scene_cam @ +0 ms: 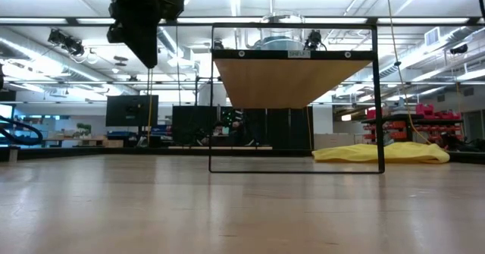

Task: Stack small to large cups/mugs on shelf
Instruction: Put the red cup on the shelf

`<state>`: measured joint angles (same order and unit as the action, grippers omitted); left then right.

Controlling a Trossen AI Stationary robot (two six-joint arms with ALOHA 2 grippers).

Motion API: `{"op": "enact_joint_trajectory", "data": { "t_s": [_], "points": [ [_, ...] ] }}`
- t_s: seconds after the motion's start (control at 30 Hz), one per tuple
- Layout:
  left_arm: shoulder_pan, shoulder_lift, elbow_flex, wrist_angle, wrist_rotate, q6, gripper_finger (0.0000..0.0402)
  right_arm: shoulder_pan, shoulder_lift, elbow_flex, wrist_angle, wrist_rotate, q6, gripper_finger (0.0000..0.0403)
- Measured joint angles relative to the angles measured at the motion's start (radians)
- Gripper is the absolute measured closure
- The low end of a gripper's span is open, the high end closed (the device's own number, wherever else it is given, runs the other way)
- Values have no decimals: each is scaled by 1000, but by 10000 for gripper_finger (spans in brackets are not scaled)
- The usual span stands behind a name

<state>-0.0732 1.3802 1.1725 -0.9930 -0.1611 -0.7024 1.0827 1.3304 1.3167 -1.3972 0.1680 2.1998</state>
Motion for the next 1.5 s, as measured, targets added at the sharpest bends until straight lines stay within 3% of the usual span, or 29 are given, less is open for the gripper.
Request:
{"op": "enact_joint_trajectory", "data": {
  "t_s": [0.2, 0.47, 0.77, 1.5],
  "points": [
    [-47, 0, -4, -5, 8, -20, 329, -10, 18, 0, 15, 0, -2, 392],
    [-105, 0, -4, -3, -18, -147, 329, -6, 49, 0, 8, 68, -113, 357],
    [-145, 0, -4, -3, -22, -251, 323, -6, 105, 0, -5, 39, -188, 348],
    [-157, 1, -4, -3, -29, -273, 322, -8, 135, -29, 61, 33, -214, 327]
  ]
}}
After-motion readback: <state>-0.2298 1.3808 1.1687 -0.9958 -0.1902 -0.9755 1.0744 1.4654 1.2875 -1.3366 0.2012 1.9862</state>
